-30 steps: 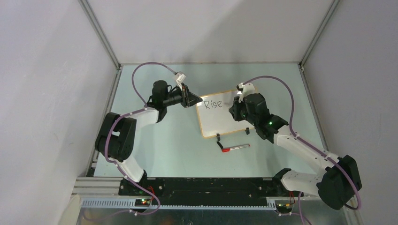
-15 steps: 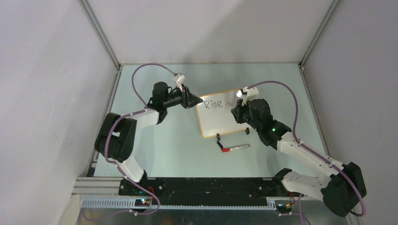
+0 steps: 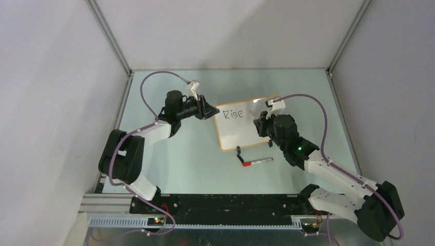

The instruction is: Write a sentence on the whiteboard

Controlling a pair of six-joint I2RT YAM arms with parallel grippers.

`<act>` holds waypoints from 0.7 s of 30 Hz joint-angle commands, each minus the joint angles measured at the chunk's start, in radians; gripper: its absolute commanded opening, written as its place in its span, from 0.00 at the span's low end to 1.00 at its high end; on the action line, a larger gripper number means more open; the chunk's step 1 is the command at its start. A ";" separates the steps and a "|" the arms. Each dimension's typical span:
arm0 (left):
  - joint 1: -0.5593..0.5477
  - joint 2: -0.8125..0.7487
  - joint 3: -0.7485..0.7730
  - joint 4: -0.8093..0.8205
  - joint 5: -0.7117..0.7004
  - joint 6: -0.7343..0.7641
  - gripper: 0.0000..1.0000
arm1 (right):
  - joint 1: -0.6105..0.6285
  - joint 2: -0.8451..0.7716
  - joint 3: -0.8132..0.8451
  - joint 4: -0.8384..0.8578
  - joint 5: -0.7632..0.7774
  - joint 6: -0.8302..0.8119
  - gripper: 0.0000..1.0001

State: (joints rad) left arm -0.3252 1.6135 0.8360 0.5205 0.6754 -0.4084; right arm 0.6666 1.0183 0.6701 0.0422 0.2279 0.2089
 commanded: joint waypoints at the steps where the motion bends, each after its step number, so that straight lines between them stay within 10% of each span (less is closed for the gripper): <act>1: 0.001 -0.066 0.051 -0.173 -0.108 0.055 0.44 | 0.008 -0.015 -0.011 0.077 0.037 0.005 0.00; 9: -0.002 -0.090 -0.048 0.084 -0.096 -0.045 0.46 | 0.018 -0.021 -0.043 0.120 0.044 -0.003 0.00; 21: 0.002 -0.208 -0.057 -0.098 -0.170 0.099 0.48 | 0.027 -0.030 -0.052 0.136 0.030 0.000 0.00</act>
State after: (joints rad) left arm -0.3260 1.4528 0.7555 0.4351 0.5350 -0.3584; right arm 0.6838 1.0168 0.6209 0.1154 0.2466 0.2089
